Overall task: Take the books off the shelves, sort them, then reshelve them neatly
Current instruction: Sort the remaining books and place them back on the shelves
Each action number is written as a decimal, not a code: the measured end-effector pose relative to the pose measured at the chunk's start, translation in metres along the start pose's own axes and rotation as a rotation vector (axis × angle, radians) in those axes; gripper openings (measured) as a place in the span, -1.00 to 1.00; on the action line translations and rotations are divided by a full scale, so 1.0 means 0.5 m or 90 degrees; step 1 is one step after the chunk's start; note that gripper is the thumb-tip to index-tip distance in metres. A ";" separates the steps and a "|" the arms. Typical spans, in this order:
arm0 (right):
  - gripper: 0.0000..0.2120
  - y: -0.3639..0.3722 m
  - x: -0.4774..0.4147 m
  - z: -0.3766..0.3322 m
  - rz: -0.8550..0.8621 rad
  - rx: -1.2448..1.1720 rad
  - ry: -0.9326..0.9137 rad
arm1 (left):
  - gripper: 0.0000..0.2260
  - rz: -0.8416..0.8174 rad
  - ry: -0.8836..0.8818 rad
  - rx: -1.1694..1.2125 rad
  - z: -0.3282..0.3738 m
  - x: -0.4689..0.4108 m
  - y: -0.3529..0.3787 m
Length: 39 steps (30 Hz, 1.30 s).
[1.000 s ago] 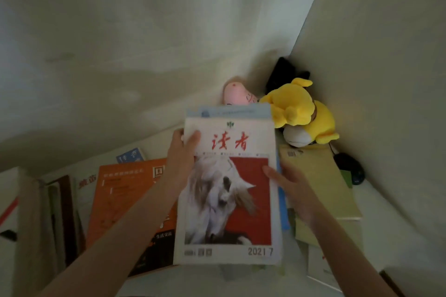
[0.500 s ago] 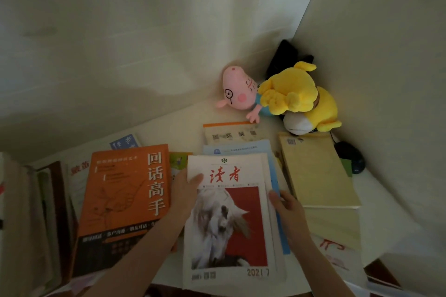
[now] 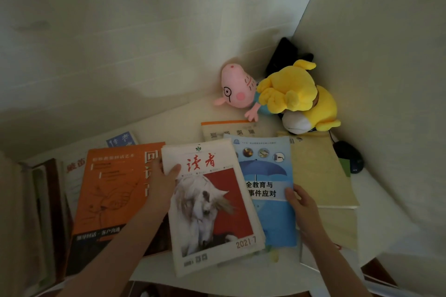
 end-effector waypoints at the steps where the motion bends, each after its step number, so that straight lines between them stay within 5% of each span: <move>1: -0.85 -0.001 -0.002 0.000 0.003 0.002 0.001 | -0.59 -0.003 0.004 0.002 0.004 0.000 0.005; 10: -0.83 0.023 -0.027 -0.016 -0.045 0.085 0.013 | -0.65 -0.006 0.044 -0.017 0.039 -0.003 0.070; 14: -0.62 0.068 -0.022 -0.004 -0.128 0.097 0.104 | -0.66 -0.045 0.034 -0.001 0.045 -0.010 0.143; 19: -0.44 0.058 -0.012 0.018 -0.151 0.115 0.153 | -0.76 0.051 0.014 -0.049 0.008 -0.027 0.162; 26: -0.36 0.047 0.001 0.032 -0.150 -0.023 0.166 | -0.51 -0.039 0.053 -0.291 0.021 -0.030 0.166; 30: -0.27 0.053 0.017 0.033 -0.173 -0.106 0.148 | -0.51 -0.096 0.069 -0.156 0.036 0.035 0.146; 34: -0.45 0.062 0.039 0.001 -0.196 -0.162 0.089 | -0.50 -0.111 0.031 -0.089 0.073 0.077 0.125; 39: -0.45 0.084 0.053 -0.069 -0.201 -0.129 -0.043 | -0.57 -0.077 0.157 -0.040 0.154 0.113 0.085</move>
Point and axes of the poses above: each hand's wrist, its own x-axis away from the middle knuckle, its own y-axis out of the palm, z = x × y, the point moved 5 cm from there along -x, towards the middle knuckle, and after that the axes turned 13 degrees about -x, right-handed, at the moved point
